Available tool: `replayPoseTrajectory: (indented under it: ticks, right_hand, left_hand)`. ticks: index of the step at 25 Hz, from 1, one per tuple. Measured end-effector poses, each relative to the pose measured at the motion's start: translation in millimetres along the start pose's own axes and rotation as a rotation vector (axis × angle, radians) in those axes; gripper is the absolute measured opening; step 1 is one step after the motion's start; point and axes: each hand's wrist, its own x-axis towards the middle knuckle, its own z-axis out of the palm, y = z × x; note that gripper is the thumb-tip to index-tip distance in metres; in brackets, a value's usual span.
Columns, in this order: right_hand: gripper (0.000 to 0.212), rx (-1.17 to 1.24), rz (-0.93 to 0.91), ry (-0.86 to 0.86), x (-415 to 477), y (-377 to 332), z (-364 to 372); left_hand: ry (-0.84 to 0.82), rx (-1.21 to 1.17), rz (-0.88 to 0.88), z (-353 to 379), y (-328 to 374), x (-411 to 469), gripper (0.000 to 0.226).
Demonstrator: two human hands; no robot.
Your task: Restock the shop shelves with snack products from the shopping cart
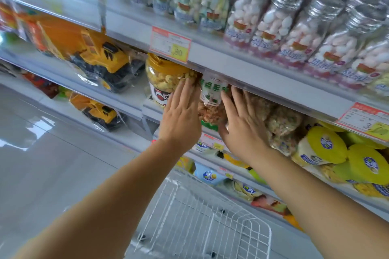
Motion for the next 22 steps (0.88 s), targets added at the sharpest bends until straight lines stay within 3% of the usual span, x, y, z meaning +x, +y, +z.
replayPoseTrajectory:
  ticks: [4, 7, 11, 14, 19, 22]
  right_hand:
    - [0.075, 0.054, -0.03, 0.003, -8, -30, -13]
    - [0.061, 0.202, -0.071, 0.045, -33, -50, -47]
    - [0.04, 0.283, -0.256, 0.341, -54, -80, -137]
    - [0.041, 0.115, -0.229, 0.467, -36, -88, -203]
    - [0.061, -0.174, -0.07, 0.089, 12, -91, -250]
    - [0.058, -0.15, -0.134, 0.027, 41, -101, -252]
  left_hand:
    - [-0.015, -0.029, -0.001, -26, -23, -19, 0.073]
    - [0.073, -0.097, 0.062, -56, -16, -32, 0.065]
    - [0.374, -0.17, 0.156, -143, -3, -40, 0.051]
    - [0.447, -0.109, 0.155, -204, -1, -20, 0.051]
    - [0.171, 0.058, 0.043, -246, -14, 28, 0.062]
    - [0.109, 0.044, 0.025, -256, -29, 53, 0.058]
